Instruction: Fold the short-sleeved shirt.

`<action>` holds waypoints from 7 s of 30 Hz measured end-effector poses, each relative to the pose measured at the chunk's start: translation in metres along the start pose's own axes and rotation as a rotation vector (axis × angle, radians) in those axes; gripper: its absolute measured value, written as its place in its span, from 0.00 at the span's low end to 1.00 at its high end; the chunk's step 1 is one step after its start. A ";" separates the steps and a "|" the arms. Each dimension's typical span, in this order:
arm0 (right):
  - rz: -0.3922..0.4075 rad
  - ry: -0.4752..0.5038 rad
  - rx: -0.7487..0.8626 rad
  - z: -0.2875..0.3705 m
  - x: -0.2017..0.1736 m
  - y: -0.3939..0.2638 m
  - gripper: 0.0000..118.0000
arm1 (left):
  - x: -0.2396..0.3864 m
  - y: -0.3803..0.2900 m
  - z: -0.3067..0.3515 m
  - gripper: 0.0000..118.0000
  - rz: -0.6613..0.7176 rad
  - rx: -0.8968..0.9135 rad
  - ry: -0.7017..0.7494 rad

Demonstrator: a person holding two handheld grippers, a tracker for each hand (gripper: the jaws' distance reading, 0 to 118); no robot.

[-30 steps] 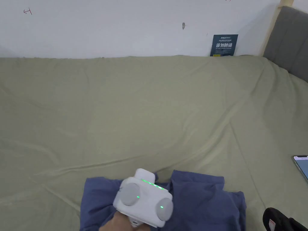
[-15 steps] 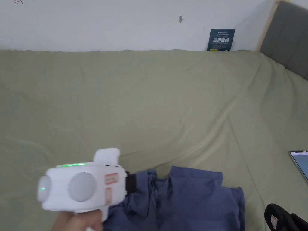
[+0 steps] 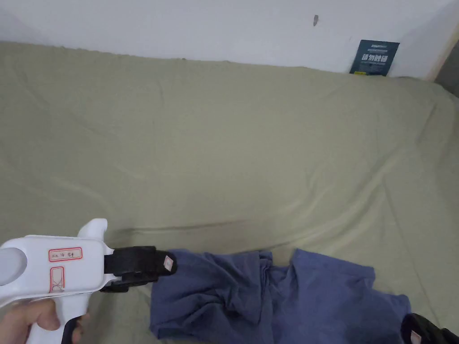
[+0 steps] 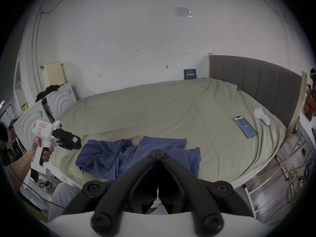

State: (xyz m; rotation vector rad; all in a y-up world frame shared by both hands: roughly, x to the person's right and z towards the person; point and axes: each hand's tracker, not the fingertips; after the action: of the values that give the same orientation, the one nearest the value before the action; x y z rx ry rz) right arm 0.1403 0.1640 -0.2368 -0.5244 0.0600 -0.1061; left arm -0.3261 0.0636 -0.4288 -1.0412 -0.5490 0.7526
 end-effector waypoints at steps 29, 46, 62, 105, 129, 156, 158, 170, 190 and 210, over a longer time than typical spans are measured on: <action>0.013 0.085 0.089 0.016 0.002 0.019 0.00 | -0.004 -0.008 0.131 0.10 0.039 0.118 0.274; -0.049 0.079 0.099 0.037 0.021 0.007 0.00 | 0.187 -0.045 -0.016 0.10 -0.410 -0.074 0.791; -0.116 0.006 0.061 0.044 0.052 -0.007 0.00 | 0.225 -0.088 -0.151 0.97 -0.400 -0.173 0.579; -0.500 0.928 -0.580 -0.224 -0.048 -0.039 0.00 | 0.053 -0.008 0.030 0.00 -0.166 0.026 0.262; -0.705 1.026 -0.636 -0.257 -0.007 -0.063 0.00 | 0.000 -0.020 -0.072 0.76 -0.109 -0.138 -0.112; -0.502 0.814 -0.508 -0.216 -0.018 -0.007 0.00 | -0.213 0.172 0.275 0.26 0.082 0.006 0.329; -0.483 0.788 -0.519 -0.219 -0.020 -0.006 0.00 | -0.204 0.173 0.265 0.26 0.062 -0.039 0.321; -0.344 0.798 -0.419 -0.192 -0.013 0.043 0.00 | -0.128 0.160 0.313 0.95 -0.072 0.173 0.673; 0.237 -0.071 0.387 -0.028 -0.045 0.142 0.00 | 0.265 -0.031 0.081 0.00 -0.609 0.865 0.666; 0.213 -0.063 0.450 -0.006 -0.038 0.153 0.00 | 0.273 -0.045 0.102 0.00 -0.692 0.947 0.703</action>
State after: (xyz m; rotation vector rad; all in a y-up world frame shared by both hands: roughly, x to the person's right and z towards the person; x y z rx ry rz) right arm 0.1148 0.2967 -0.3180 -0.0698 0.0284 0.1046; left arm -0.2134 0.3182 -0.3310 -0.1371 0.1027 -0.0428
